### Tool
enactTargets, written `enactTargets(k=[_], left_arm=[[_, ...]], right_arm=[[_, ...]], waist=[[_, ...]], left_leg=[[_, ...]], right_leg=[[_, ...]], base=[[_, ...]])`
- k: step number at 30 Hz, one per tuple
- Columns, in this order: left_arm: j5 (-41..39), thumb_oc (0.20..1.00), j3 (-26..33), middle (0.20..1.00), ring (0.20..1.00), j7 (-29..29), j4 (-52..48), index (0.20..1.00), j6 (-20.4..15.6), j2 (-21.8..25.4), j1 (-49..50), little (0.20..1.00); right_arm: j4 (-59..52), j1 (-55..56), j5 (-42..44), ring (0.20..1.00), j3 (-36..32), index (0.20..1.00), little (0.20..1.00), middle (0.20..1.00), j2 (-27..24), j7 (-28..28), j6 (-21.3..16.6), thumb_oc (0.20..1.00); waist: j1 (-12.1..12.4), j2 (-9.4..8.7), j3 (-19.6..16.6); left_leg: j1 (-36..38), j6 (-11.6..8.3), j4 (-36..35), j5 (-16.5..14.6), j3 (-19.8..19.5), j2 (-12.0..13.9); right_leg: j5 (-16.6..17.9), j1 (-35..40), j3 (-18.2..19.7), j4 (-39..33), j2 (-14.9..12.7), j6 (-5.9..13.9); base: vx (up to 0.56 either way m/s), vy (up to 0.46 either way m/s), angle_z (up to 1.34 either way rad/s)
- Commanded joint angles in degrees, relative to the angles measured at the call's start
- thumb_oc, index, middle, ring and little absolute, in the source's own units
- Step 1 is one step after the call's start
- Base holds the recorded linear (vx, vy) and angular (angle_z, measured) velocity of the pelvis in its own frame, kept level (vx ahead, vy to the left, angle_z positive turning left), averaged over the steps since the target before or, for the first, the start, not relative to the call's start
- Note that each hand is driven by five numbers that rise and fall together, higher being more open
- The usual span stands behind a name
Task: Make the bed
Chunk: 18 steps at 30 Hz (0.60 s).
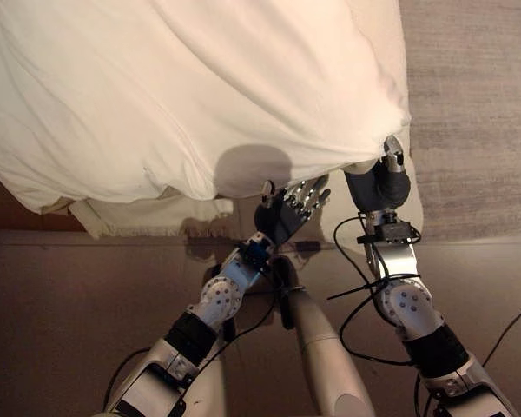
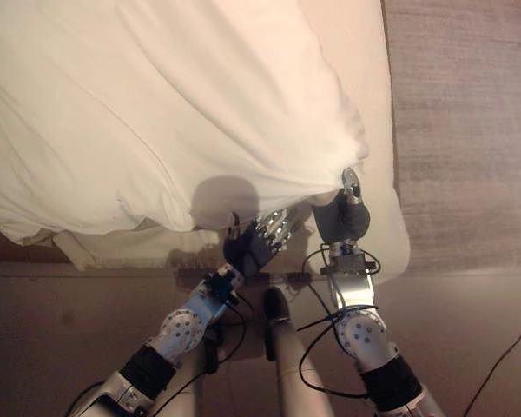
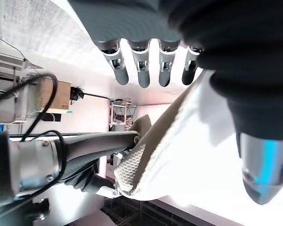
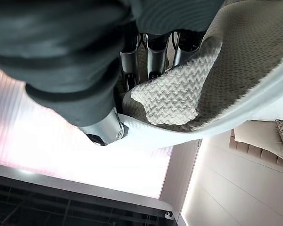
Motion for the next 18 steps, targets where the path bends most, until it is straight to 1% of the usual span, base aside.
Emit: enactTargets(k=[1,3,4,5,9,10,11,12,17,18], left_arm=[[0.0,1.000,-0.1,1.000,1.000,-3.5,-2.2,1.000,0.3,-2.3,2.7,1.000],[-0.3,1.000,1.1,1.000,1.000,-3.4,-1.7,1.000,-0.2,-2.4,2.9,1.000],[-0.8,1.000,2.5,1.000,1.000,-3.2,-1.0,1.000,-1.2,-3.0,3.1,1.000],[-0.8,1.000,2.5,1.000,1.000,-3.2,-1.0,1.000,-1.2,-3.0,3.1,1.000],[-1.8,1.000,6.9,1.000,1.000,-1.7,2.1,1.000,-4.6,-4.2,2.4,1.000],[-2.6,1.000,9.5,1.000,1.000,-0.8,3.6,1.000,-6.5,-4.6,1.9,1.000],[-2.8,1.000,10.7,1.000,1.000,-0.1,4.5,1.000,-7.4,-4.6,1.7,1.000],[-2.8,1.000,10.7,1.000,1.000,-0.1,4.5,1.000,-7.4,-4.6,1.7,1.000],[-2.6,1.000,17.4,1.000,1.000,2.0,10.6,1.000,-10.2,-3.2,-0.8,1.000],[-2.6,1.000,17.4,1.000,1.000,2.0,10.7,1.000,-10.2,-3.1,-0.8,1.000]], right_arm=[[-12.2,4.0,-1.9,0.200,-3.8,0.200,0.200,0.200,0.7,4.4,-2.8,0.200],[-12.5,4.3,-2.1,0.200,-4.1,0.200,0.200,0.200,0.8,4.4,-2.7,0.200],[-12.6,4.6,-2.3,0.200,-4.3,0.200,0.200,0.200,0.8,4.5,-2.6,0.200],[-12.6,4.6,-2.3,0.200,-4.3,0.200,0.200,0.200,0.8,4.5,-2.6,0.200],[-12.0,5.0,-2.7,0.200,-5.0,0.200,0.200,0.200,1.3,4.3,-2.6,0.200],[-11.9,5.2,-2.9,0.200,-5.4,0.200,0.200,0.200,1.3,4.2,-2.5,0.200],[-11.7,5.4,-3.0,0.200,-5.6,0.200,0.200,0.200,1.3,4.1,-2.4,0.200],[-11.7,5.4,-3.0,0.200,-5.6,0.200,0.200,0.200,1.3,4.1,-2.4,0.200],[-10.8,6.5,-3.4,0.200,-6.4,0.200,0.200,0.200,1.1,4.1,-1.2,0.200],[-10.8,6.4,-3.4,0.200,-6.4,0.200,0.200,0.200,1.1,4.1,-1.2,0.200]], waist=[[-0.4,1.52,-5.3],[-0.3,1.41,-5.2],[-0.3,1.34,-5.2],[-0.3,1.34,-5.2],[-0.2,1.10,-5.3],[-0.1,1.03,-5.4],[-0.1,1.06,-5.4],[-0.1,1.07,-5.4],[-0.2,1.28,-5.5],[-0.3,1.29,-5.5]], left_leg=[[-1.7,-1.39,1.7,-0.8,0.1,-0.5],[-1.6,-1.39,1.6,-0.8,0.1,-0.6],[-1.5,-1.37,1.6,-0.8,0.1,-0.6],[-1.5,-1.37,1.6,-0.8,0.1,-0.6],[-1.4,-1.45,1.7,-0.9,0.2,-0.5],[-1.3,-1.51,1.8,-1.0,0.2,-0.4],[-1.3,-1.54,1.8,-1.1,0.2,-0.4],[-1.3,-1.54,1.8,-1.1,0.2,-0.4],[-1.2,-1.71,1.9,-1.1,0.4,-0.1],[-1.3,-1.71,1.9,-1.1,0.4,-0.1]], right_leg=[[5.5,-1.3,-0.1,-4.6,1.2,4.48],[5.5,-1.3,-0.2,-4.6,1.3,4.45],[5.4,-1.3,-0.1,-4.6,1.3,4.42],[5.4,-1.3,-0.1,-4.6,1.3,4.43],[5.4,-1.1,-0.2,-4.7,1.2,4.42],[5.3,-1.0,-0.2,-4.7,1.2,4.41],[5.2,-0.9,-0.2,-4.6,1.2,4.40],[5.2,-0.9,-0.2,-4.6,1.2,4.40],[5.1,-0.8,-0.3,-4.6,1.2,4.27],[5.1,-0.8,-0.3,-4.6,1.2,4.27]], base=[[0.00,0.000,0.00],[0.00,0.000,0.00],[0.00,0.000,0.00],[0.00,0.000,0.00],[0.00,0.000,0.00],[0.00,0.000,0.00],[0.00,0.000,0.00],[0.00,0.000,0.00],[0.00,0.000,0.00],[0.00,0.000,0.00]])
